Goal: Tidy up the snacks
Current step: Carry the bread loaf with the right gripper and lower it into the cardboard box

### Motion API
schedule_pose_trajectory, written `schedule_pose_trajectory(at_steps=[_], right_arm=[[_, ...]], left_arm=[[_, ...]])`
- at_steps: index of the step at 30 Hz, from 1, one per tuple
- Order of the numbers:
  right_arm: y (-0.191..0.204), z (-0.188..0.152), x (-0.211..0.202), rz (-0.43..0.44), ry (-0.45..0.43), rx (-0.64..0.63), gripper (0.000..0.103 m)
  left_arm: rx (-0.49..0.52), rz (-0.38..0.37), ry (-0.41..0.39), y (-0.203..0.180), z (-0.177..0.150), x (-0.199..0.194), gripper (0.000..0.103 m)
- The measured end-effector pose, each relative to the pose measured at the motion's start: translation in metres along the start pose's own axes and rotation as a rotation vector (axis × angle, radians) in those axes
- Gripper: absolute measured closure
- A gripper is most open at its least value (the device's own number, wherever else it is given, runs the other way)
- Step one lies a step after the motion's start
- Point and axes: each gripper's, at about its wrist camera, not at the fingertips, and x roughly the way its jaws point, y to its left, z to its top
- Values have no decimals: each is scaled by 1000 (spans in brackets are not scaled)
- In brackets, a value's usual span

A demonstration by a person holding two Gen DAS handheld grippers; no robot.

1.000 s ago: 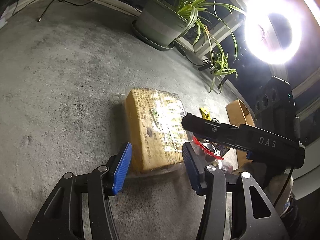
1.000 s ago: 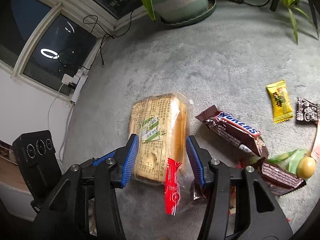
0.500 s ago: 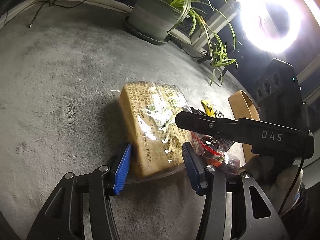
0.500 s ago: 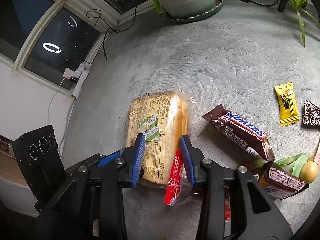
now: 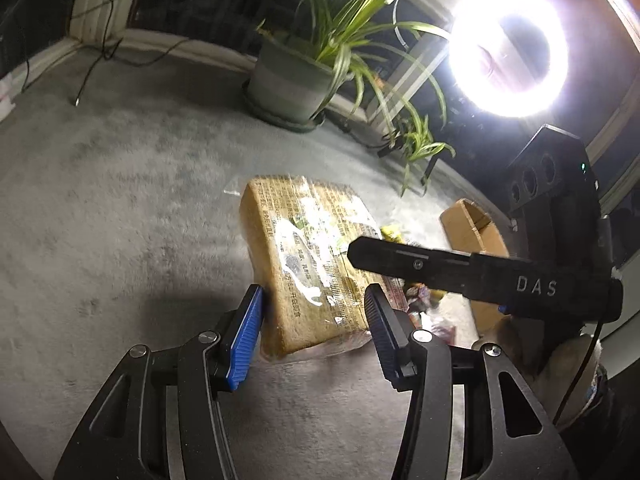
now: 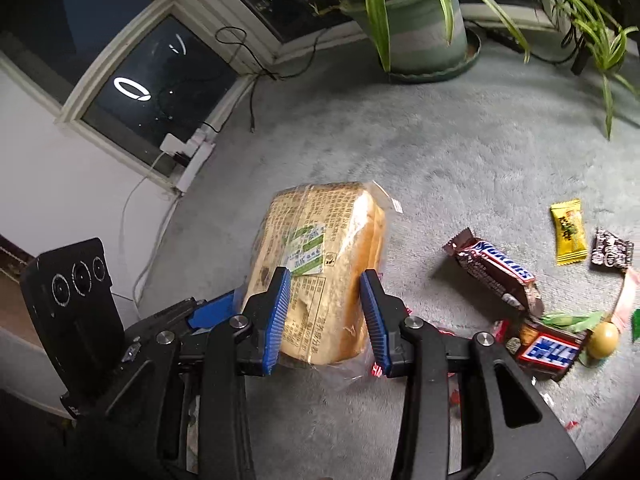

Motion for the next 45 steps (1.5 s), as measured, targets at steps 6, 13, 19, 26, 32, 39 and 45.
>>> schedule_pose_trajectory(at_steps=[6,13,19,26,32,39,45], right_arm=[[-1,-7,-32,-17,-40,-11,64],[-19,-20,-78,-55,-96,-7,64],[-44,-32,-125,-95,-144,14,64],[-87,-53,-179,-150,-191,52,64],[-127,-66,-216,-200,-221,94,64],[-170,-78,-247,-251,-245,136,64],[-205,-82,-264,-291,-258,180,64]], left_arm=[[67,12,-34,-24,0,-10,53],[101,-35,-43,-63,-3,0,53],[144,-90,-39,-104,-5,12,53],[194,-164,-20,-161,-14,37,53],[234,-214,9,-207,-22,66,53],[285,-244,61,-253,-31,105,53],[328,-257,99,-286,-38,133,53]])
